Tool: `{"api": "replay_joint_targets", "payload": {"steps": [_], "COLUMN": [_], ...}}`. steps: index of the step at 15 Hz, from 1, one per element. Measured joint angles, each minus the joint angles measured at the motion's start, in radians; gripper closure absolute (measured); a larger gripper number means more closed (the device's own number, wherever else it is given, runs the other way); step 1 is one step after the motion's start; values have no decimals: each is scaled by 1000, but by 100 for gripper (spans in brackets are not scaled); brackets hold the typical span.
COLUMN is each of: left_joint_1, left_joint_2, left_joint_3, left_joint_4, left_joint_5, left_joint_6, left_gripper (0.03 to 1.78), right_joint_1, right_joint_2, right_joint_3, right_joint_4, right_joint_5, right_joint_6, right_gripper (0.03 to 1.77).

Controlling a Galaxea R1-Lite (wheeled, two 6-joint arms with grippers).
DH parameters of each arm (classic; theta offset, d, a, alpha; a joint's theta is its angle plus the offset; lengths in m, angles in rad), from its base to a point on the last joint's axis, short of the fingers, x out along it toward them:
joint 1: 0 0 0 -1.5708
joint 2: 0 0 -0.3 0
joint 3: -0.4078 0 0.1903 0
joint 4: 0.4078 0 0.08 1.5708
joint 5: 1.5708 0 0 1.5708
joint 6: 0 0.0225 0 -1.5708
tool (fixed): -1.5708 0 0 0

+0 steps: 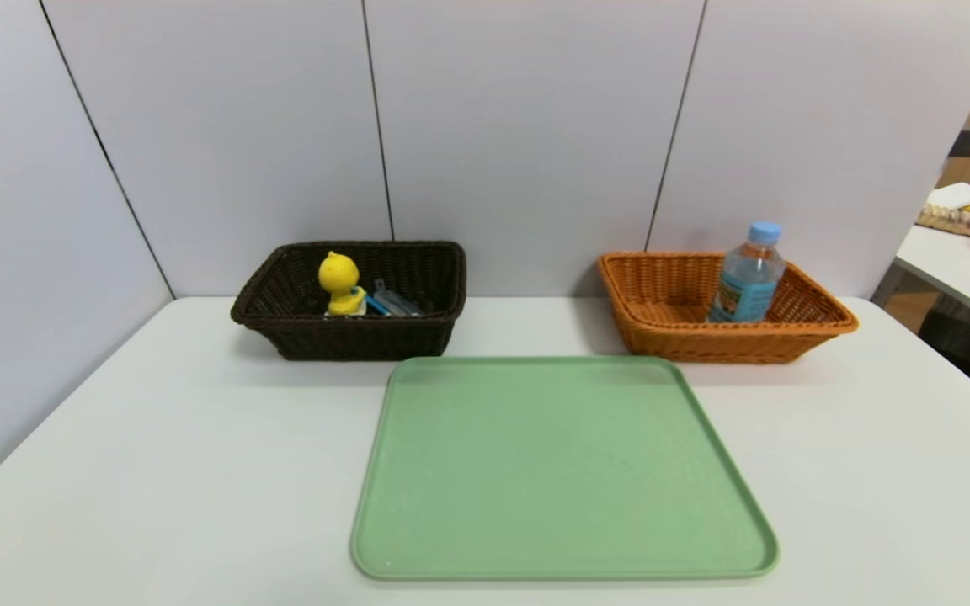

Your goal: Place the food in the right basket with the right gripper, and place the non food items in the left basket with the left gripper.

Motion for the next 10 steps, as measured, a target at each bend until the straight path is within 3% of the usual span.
{"api": "replay_joint_targets", "payload": {"steps": [4,10], "left_joint_1": [0,0], "left_joint_2": [-1,-1], "left_joint_3": [0,1], "left_joint_4": [3,3], "left_joint_5": [3,3], "left_joint_6": [-12,-13], "left_gripper": [12,12], "right_joint_1": [0,0], "right_joint_2": [0,0], "right_joint_3": [1,3], "right_joint_4": [-12,-12], "right_joint_5": [-16,-24], "right_joint_6": [96,108], "right_gripper": [11,11]}}
